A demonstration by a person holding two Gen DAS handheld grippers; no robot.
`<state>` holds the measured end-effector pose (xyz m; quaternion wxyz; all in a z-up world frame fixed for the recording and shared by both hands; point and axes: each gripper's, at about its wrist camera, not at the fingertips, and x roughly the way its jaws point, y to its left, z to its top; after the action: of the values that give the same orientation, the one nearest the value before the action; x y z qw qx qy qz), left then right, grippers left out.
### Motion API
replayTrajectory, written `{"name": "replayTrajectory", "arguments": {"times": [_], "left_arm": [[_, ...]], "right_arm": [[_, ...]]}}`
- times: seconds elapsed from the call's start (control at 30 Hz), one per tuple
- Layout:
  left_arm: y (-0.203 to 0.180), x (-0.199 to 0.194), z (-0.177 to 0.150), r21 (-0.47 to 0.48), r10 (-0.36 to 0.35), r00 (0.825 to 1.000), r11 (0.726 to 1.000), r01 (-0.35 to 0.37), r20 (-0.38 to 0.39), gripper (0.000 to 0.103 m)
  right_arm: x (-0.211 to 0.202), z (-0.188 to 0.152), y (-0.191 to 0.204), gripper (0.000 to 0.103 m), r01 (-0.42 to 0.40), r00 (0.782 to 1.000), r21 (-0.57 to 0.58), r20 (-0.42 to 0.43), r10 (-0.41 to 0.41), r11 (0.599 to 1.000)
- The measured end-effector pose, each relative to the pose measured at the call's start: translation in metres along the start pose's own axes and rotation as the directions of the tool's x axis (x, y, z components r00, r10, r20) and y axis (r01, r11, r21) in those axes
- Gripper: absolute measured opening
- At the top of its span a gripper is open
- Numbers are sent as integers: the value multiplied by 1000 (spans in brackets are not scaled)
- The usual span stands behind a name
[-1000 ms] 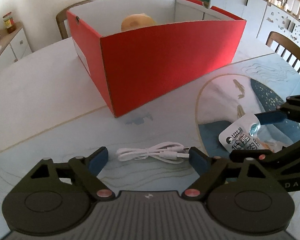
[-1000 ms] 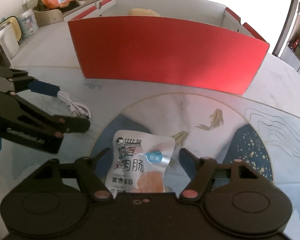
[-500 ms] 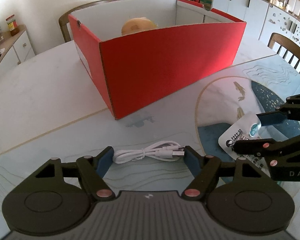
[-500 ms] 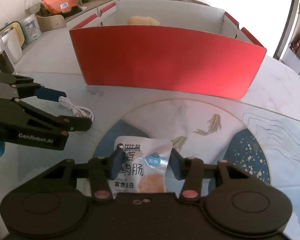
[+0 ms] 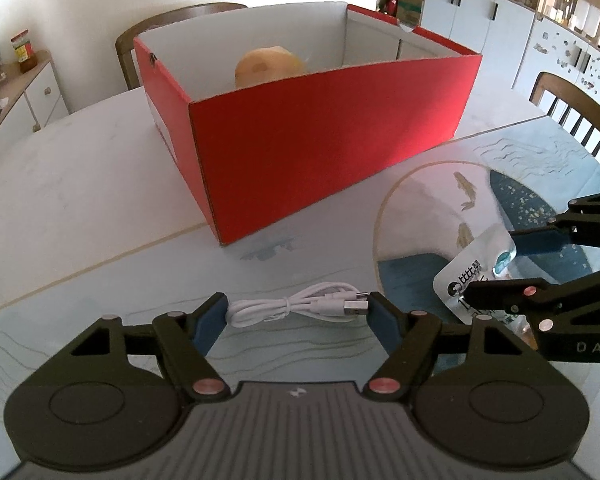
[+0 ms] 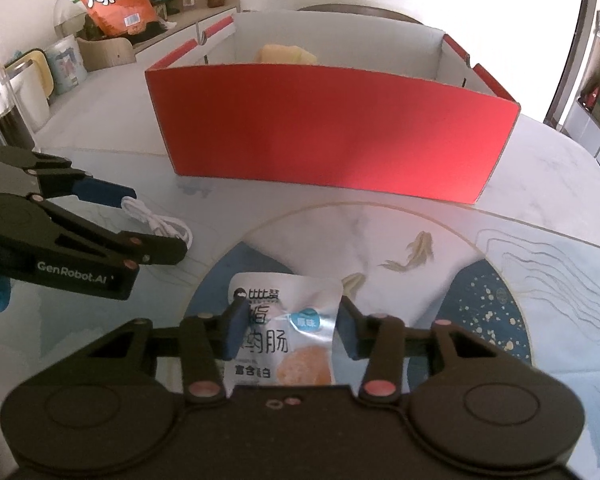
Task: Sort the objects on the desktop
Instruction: 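Close the left tool on the white cable while the right tool grips the sausage pouch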
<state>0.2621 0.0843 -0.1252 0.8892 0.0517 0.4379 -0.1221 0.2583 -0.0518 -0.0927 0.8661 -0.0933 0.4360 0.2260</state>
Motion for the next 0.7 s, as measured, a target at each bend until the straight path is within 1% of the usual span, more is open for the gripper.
{"name": "replayTrajectory", "arguments": {"times": [0.07, 0.47, 0.7], "left_arm": [[-1, -2, 1, -1, 4, 1000, 1000, -4, -1, 75], [-9, -19, 8, -6, -26, 999, 1000, 26, 21, 75], [-13, -31, 13, -19, -38, 999, 999, 39, 38, 74]], "right_arm": [[-3, 1, -2, 45, -1, 1000, 4, 6, 1, 1000], [-27, 3, -8, 45, 6, 998, 10, 69, -7, 1000], [-41, 6, -12, 44, -6, 995, 32, 102, 3, 999]]}}
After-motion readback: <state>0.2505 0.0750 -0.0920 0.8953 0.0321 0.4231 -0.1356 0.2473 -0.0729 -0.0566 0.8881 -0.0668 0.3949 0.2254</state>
